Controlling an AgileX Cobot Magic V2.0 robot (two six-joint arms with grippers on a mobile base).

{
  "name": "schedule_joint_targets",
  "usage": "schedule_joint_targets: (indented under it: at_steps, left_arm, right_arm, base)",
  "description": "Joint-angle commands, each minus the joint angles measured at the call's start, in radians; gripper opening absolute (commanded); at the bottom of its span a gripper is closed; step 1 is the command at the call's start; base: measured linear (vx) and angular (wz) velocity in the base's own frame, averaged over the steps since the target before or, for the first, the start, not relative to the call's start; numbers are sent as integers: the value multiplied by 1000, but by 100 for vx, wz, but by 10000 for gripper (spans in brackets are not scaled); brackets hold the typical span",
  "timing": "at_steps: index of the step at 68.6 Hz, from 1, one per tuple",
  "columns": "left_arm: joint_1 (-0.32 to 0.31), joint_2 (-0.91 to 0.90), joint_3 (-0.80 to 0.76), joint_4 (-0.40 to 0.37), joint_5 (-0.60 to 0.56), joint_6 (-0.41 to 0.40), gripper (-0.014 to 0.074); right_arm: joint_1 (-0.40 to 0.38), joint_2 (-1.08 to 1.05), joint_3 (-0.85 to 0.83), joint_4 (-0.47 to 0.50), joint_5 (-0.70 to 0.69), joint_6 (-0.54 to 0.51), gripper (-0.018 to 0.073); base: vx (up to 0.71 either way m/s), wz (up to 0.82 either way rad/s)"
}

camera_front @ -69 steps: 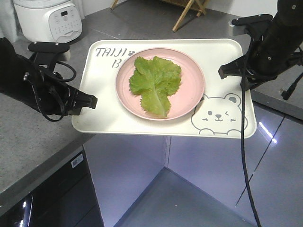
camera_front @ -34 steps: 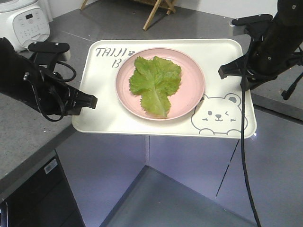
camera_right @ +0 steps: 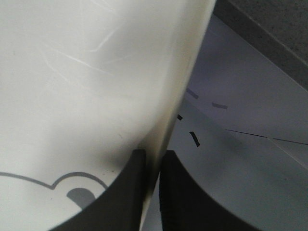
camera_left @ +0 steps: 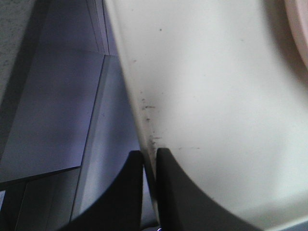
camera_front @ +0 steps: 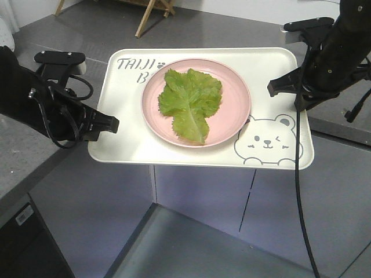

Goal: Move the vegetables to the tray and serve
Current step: 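Keep holding the tray with both grippers while the base turns and drives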

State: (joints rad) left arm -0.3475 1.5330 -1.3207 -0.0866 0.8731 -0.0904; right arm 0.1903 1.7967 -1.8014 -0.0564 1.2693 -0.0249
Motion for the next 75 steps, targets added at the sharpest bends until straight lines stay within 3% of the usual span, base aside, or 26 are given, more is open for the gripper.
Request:
schedule_joint_targets:
  at_steps: [1, 75]
  left_arm:
    - [-19, -45, -33, -92, -122, 26, -6]
    - [-19, -45, -33, -92, -122, 26, -6]
  right_arm:
    - [16, -55, -27, 94, 14, -35, 25]
    - [16, -55, -27, 94, 13, -35, 25]
  base:
    - [-1, -22]
    - [-1, -22]
